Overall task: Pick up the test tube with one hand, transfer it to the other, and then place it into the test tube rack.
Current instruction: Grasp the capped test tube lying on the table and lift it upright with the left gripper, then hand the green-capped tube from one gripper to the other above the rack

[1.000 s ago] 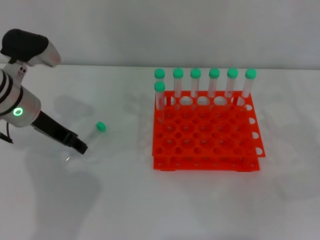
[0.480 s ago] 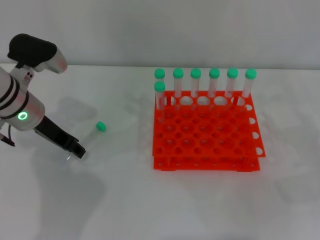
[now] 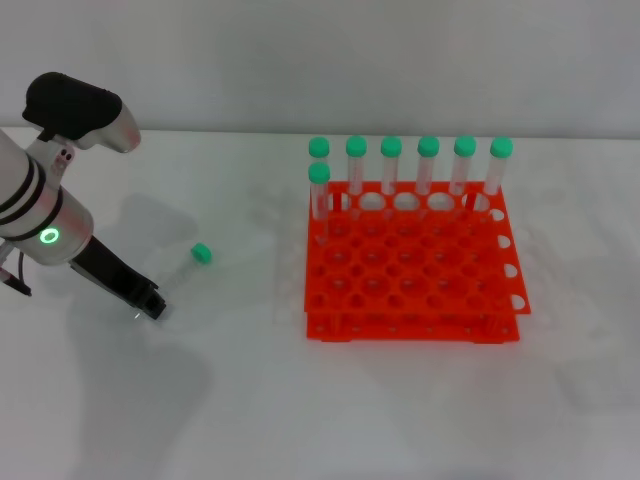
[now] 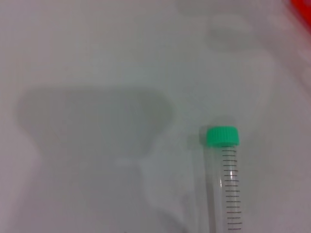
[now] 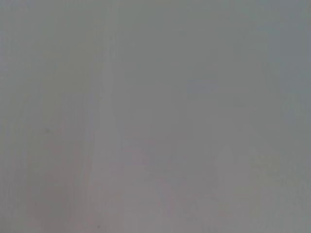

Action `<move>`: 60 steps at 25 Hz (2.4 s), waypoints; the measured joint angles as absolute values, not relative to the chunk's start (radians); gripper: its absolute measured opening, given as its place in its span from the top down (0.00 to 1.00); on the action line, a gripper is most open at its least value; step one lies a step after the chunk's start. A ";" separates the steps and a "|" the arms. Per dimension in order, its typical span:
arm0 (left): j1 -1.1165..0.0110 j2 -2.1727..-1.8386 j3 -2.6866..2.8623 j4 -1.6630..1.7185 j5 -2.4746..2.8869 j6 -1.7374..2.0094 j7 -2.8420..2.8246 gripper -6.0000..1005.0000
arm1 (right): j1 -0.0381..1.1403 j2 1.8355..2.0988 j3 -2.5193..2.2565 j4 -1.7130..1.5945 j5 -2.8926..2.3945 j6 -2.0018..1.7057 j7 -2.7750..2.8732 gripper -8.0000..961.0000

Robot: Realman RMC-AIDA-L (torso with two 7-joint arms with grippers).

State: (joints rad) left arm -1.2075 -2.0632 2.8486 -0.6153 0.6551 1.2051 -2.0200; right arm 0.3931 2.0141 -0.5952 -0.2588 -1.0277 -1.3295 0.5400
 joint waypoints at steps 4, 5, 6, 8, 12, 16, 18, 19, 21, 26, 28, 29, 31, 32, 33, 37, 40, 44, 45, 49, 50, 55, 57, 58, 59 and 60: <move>-1.209 -2.063 2.849 -0.615 0.659 1.201 -2.022 0.61 | 0.396 2.014 -0.595 -0.259 -1.028 -1.330 0.540 0.13; -1.210 -2.063 2.849 -0.616 0.660 1.200 -2.023 0.61 | 0.396 2.014 -0.595 -0.259 -1.028 -1.330 0.540 0.13; -1.211 -2.063 2.849 -0.618 0.662 1.198 -2.028 0.65 | 0.397 2.014 -0.595 -0.259 -1.028 -1.330 0.540 0.13; -1.214 -2.062 2.849 -0.621 0.662 1.189 -2.039 0.73 | 0.400 2.014 -0.595 -0.259 -1.028 -1.329 0.540 0.13; -1.217 -2.057 2.849 -0.617 0.657 1.159 -2.059 0.81 | 0.402 2.014 -0.596 -0.259 -1.028 -1.330 0.540 0.13; -1.227 -2.059 2.849 -0.626 0.637 1.156 -2.055 0.81 | 0.402 2.014 -0.597 -0.260 -1.028 -1.332 0.542 0.13; -1.235 -2.061 2.849 -0.651 0.602 1.167 -2.042 0.81 | 0.400 2.013 -0.597 -0.264 -1.028 -1.337 0.549 0.13; -1.236 -2.062 2.849 -0.665 0.575 1.176 -2.028 0.81 | 0.398 2.012 -0.598 -0.266 -1.028 -1.339 0.555 0.13; -1.236 -2.063 2.849 -0.711 0.482 1.220 -1.968 0.81 | 0.394 2.011 -0.602 -0.270 -1.028 -1.347 0.568 0.13; -1.186 -2.061 2.849 -0.826 0.190 1.416 -1.750 0.81 | 0.379 2.009 -0.599 -0.272 -1.028 -1.368 0.594 0.13; -1.157 -2.057 2.849 -0.847 0.092 1.505 -1.667 0.81 | 0.372 2.008 -0.599 -0.272 -1.028 -1.374 0.595 0.13; -1.147 -2.054 2.849 -0.853 0.056 1.555 -1.626 0.81 | 0.369 2.008 -0.598 -0.272 -1.028 -1.376 0.595 0.13; -1.135 -2.055 2.849 -0.868 0.004 1.644 -1.568 0.81 | 0.365 2.008 -0.598 -0.272 -1.028 -1.376 0.596 0.13; -1.131 -2.057 2.849 -0.877 -0.015 1.679 -1.546 0.81 | 0.363 2.008 -0.598 -0.272 -1.027 -1.376 0.598 0.13; -1.126 -2.061 2.849 -0.891 -0.040 1.732 -1.515 0.81 | 0.361 2.007 -0.598 -0.272 -1.027 -1.376 0.603 0.13; -1.123 -2.069 2.849 -0.909 -0.082 1.911 -1.411 0.81 | 0.356 2.007 -0.604 -0.272 -1.028 -1.379 0.640 0.13; -1.128 -2.069 2.849 -0.909 -0.096 1.989 -1.375 0.81 | 0.355 2.005 -0.626 -0.273 -1.046 -1.387 0.688 0.13; -1.152 -2.068 2.850 -0.905 -0.064 2.023 -1.370 0.81 | 0.353 1.997 -0.739 -0.294 -1.057 -1.405 0.753 0.13; -1.167 -2.068 2.850 -0.904 -0.038 2.026 -1.369 0.81 | 0.353 1.993 -0.785 -0.303 -1.057 -1.409 0.779 0.13; -1.215 -2.072 2.850 -0.874 0.057 2.027 -1.355 0.81 | 0.353 1.978 -0.929 -0.339 -1.058 -1.429 0.893 0.13; -1.220 -2.072 2.850 -0.868 0.066 2.027 -1.351 0.81 | 0.354 1.976 -0.958 -0.347 -1.057 -1.439 0.927 0.13; -1.259 -2.074 2.850 -0.850 0.102 2.014 -1.336 0.81 | 0.368 1.963 -1.053 -0.364 -1.058 -1.481 1.066 0.13; -1.271 -2.074 2.850 -0.843 0.109 2.000 -1.333 0.81 | 0.381 1.960 -1.087 -0.360 -1.058 -1.487 1.098 0.13; -1.277 -2.075 2.850 -0.833 0.115 1.988 -1.332 0.81 | 0.387 1.960 -1.102 -0.357 -1.057 -1.488 1.109 0.13; -1.281 -2.075 2.850 -0.821 0.121 1.974 -1.332 0.81 | 0.394 1.961 -1.117 -0.355 -1.057 -1.488 1.120 0.13; -1.284 -2.075 2.850 -0.812 0.125 1.964 -1.331 0.81 | 0.398 1.962 -1.128 -0.355 -1.057 -1.489 1.130 0.13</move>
State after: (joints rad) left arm -1.2840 -2.0754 2.8502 -0.8120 0.1253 1.9636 -1.3312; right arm 0.3979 1.9624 -1.1284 -0.3553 -1.0574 -1.4894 1.1297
